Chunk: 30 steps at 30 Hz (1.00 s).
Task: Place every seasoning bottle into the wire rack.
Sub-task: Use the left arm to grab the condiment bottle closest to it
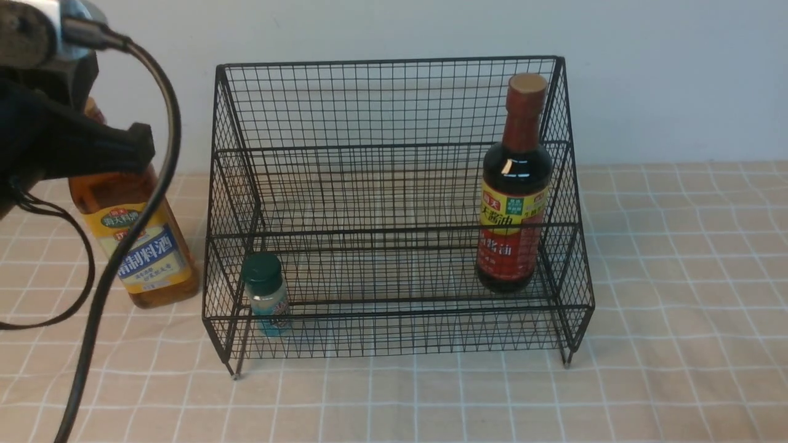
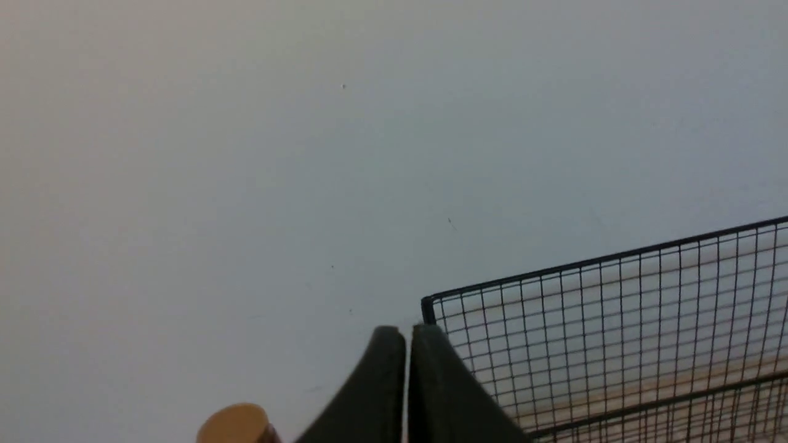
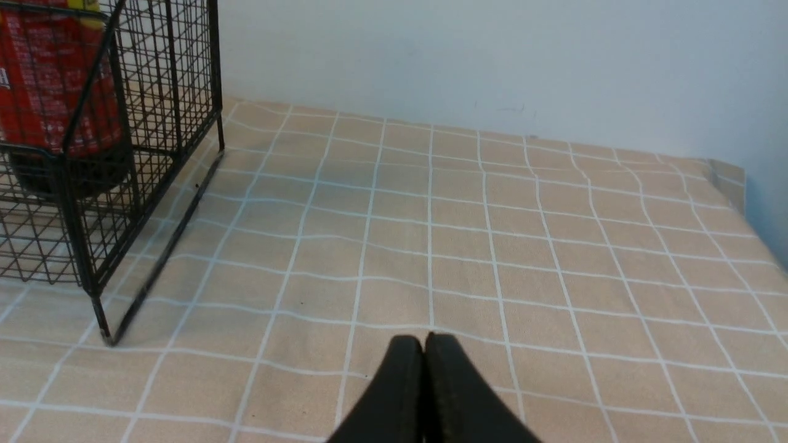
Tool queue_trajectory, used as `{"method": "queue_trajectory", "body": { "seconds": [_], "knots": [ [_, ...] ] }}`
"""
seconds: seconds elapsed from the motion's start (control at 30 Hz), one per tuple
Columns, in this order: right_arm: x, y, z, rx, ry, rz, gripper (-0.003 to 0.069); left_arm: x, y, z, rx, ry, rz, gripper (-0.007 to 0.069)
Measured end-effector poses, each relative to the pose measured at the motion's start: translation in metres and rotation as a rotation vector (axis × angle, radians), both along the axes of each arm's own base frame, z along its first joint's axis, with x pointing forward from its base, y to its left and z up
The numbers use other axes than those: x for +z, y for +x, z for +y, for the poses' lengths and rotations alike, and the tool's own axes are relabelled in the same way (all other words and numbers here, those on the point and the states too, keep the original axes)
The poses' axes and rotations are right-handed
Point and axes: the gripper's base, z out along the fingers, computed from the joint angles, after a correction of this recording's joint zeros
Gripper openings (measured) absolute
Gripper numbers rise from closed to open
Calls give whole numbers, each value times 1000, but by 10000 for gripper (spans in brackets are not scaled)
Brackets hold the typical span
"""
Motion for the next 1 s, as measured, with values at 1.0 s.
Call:
{"method": "queue_trajectory", "body": {
  "seconds": [1.0],
  "knots": [
    [0, 0, 0, 0, 2, 1, -15, -22, -32, 58, 112, -155, -276, -7]
  ]
}}
